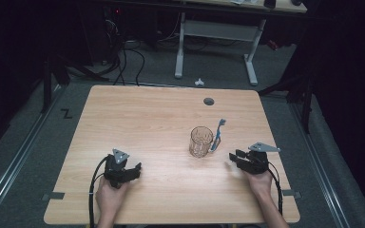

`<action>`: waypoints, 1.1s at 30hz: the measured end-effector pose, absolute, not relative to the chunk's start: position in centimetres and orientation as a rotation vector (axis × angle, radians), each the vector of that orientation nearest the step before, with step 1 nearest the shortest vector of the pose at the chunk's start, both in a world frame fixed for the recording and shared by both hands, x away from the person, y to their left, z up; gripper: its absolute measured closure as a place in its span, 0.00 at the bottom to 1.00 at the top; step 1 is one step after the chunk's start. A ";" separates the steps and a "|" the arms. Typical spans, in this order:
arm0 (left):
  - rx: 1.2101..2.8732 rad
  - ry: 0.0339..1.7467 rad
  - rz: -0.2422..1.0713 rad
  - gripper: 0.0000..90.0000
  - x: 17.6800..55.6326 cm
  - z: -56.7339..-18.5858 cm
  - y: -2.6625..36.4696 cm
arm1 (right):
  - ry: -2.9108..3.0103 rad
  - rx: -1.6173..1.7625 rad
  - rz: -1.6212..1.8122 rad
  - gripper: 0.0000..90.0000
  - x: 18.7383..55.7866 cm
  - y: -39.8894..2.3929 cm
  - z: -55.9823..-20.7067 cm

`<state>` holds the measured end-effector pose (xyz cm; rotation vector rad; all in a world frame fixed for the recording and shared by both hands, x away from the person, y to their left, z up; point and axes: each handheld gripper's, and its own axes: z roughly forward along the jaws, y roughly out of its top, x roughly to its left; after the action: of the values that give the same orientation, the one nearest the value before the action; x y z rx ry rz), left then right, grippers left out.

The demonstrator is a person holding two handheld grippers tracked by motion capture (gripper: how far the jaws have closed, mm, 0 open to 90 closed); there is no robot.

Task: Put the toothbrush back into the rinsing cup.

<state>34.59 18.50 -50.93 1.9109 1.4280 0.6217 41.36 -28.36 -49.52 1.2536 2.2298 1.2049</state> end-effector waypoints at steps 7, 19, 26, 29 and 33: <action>1.910 1.428 0.622 0.28 34.6 -50.9 18.5 | 2.247 1.277 1.180 0.65 41.7 -28.1 -50.1; 1.911 1.428 0.622 0.28 34.6 -50.9 18.5 | 2.265 1.284 1.116 0.59 41.8 -27.8 -50.2; 1.911 1.428 0.622 0.28 34.6 -50.9 18.5 | 2.266 1.240 1.034 0.54 41.6 -27.1 -50.2; 1.910 1.428 0.621 0.28 34.6 -50.9 18.5 | 2.249 1.213 0.969 0.49 41.3 -26.6 -50.3; 1.910 1.428 0.622 0.28 34.6 -50.9 18.5 | 2.243 1.228 0.964 0.45 41.2 -26.6 -50.3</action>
<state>34.60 18.52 -50.94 1.9096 1.4285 0.6219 41.18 -26.56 -50.29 1.2280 2.2429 0.9641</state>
